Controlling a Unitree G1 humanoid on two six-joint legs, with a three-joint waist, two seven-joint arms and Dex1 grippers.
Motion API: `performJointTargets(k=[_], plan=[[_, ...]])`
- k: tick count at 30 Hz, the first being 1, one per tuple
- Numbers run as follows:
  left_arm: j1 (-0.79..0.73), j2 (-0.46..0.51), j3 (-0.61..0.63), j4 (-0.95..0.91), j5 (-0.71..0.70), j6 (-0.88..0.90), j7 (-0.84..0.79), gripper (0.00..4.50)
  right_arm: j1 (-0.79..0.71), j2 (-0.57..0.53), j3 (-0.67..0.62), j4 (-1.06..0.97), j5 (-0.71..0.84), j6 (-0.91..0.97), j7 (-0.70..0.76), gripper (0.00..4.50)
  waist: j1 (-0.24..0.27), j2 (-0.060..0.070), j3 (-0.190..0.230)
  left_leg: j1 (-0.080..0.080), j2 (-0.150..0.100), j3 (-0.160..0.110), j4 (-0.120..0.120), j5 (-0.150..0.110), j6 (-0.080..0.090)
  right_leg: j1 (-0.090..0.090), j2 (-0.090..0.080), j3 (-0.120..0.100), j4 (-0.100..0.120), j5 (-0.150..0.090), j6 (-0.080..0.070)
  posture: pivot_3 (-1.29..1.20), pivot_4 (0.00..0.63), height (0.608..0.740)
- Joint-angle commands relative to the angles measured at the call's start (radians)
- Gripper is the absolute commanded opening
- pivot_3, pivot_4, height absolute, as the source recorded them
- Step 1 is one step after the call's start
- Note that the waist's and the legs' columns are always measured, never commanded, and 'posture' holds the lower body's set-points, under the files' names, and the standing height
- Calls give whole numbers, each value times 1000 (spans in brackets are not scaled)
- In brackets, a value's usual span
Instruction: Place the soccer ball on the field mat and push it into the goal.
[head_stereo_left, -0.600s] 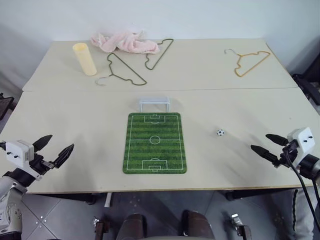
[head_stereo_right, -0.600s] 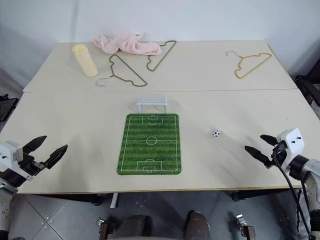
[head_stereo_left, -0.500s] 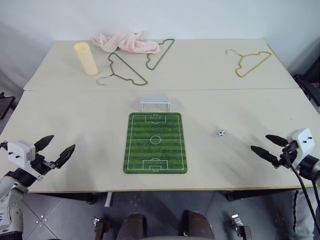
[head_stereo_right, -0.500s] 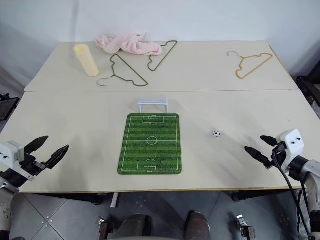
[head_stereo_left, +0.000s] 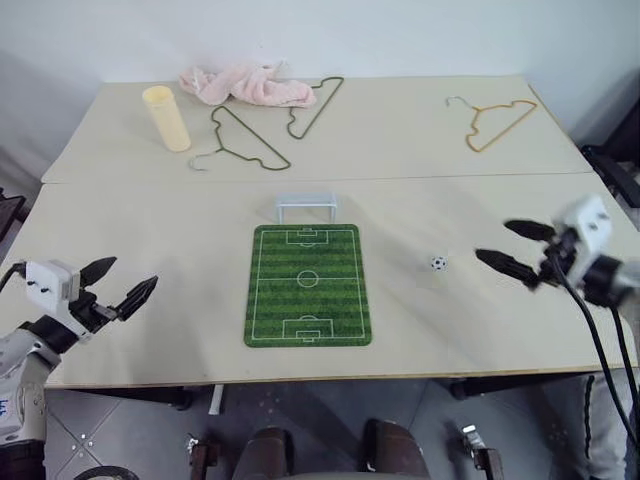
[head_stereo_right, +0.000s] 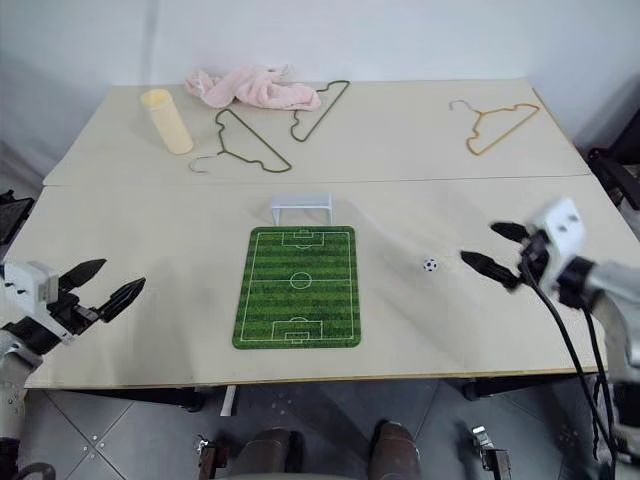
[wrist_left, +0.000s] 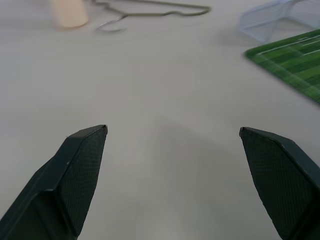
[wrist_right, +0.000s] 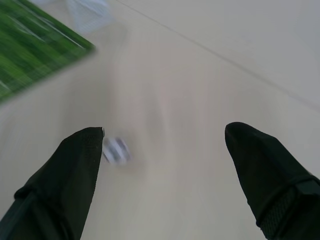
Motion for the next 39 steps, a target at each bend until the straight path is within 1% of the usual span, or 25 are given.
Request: performJointTargets(k=[1, 2, 4, 7, 9, 11, 15, 21, 24, 26, 31, 32, 35, 39], plan=[[-24, -1, -12, 10, -21, -70, -89, 4500, -108, -2, 146, 50, -61, 38, 74, 4060, 1, 0, 0, -1, 0, 0, 0, 0, 0, -1, 0, 0, 0, 0, 0, 0, 150, 740], [-28, -3, -20, 20, -16, -84, -104, 4500, -144, 3, 178, 86, -82, 31, 87, 4060, 2, 0, 0, -2, 0, 1, 0, 0, 0, -3, 0, 0, 0, 0, 0, 0, 150, 740], [-20, -4, -36, 28, -24, -112, -168, 4500, -194, 11, 222, 171, -126, -22, 111, 4060, 2, 0, 0, -11, 0, 1, 2, 0, 0, -11, 0, 0, 0, 0, 0, 0, 150, 740], [-2, -5, -46, 28, -27, -136, -219, 4500, -243, 15, 264, 285, -180, -109, 152, 4060, 0, 0, 0, -13, -1, 1, 2, -1, 0, -11, 0, -1, -1, 0, 0, 0, 150, 740], [15, -10, -52, 19, -56, -146, -283, 4500, -264, 13, 283, 348, -207, -145, 179, 4060, -1, -1, 0, -13, -1, 2, 1, -1, 1, -11, 0, -1, -1, 0, 0, 0, 150, 740], [32, -16, -46, 15, -66, -160, -307, 4500, -278, 9, 299, 405, -235, -180, 212, 4060, -2, -1, 0, -12, 0, 2, 1, -1, 1, -11, 0, -1, -1, 0, 0, 0, 150, 740], [55, -24, -37, 3, -73, -164, -312, 4500, -292, 20, 318, 486, -272, -239, 259, 4060, -3, -1, 0, -12, 0, 3, 4, -1, 0, -11, 0, 0, 1, 0, 0, 0, 150, 740], [48, -32, -45, 6, -70, -169, -297, 4500, -355, 88, 325, 625, -317, -319, 263, 4060, -12, -1, 0, -12, 1, 3, 8, -1, 1, -11, 0, 1, 3, 1, 0, 0, 150, 740], [30, -33, -44, 10, -69, -168, -287, 4500, -376, 112, 321, 666, -328, -338, 265, 3452, -23, -1, 0, -12, 1, 3, 8, -1, 1, -11, 1, 1, 3, 1, 0, 0, 150, 740], [26, -32, -45, 12, -69, -166, -287, 4500, -383, 121, 318, 683, -334, -352, 266, 2805, -25, -1, 0, -11, 1, 3, 8, -1, 1, -11, 1, 1, 3, 1, 0, 0, 150, 740], [21, -33, -46, 21, -66, -173, -291, 4500, -370, 132, 304, 672, -329, -361, 266, 1020, -26, -1, 0, -11, 1, 3, 9, -1, 1, -10, 1, 2, 4, 1, 0, 0, 150, 740], [23, -34, -49, 20, -67, -174, -297, 4500, -367, 131, 299, 659, -325, -356, 266, 800, -26, -1, 0, -11, 1, 3, 9, -1, 1, -10, 1, 2, 4, 1, 0, 0, 150, 740], [29, -37, -56, 19, -67, -181, -312, 4500, -352, 123, 285, 603, -312, -339, 273, 806, -26, -1, 0, -11, 1, 3, 10, -1, 1, -10, 1, 2, 4, 1, -1, 0, 150, 740], [38, -37, -65, 24, -68, -199, -354, 4500, -330, 106, 255, 420, -267, -265, 279, 806, -26, 0, 1, -12, 1, 3, 9, -1, 1, -11, 1, 2, 4, 1, -1, 0, 150, 740]])
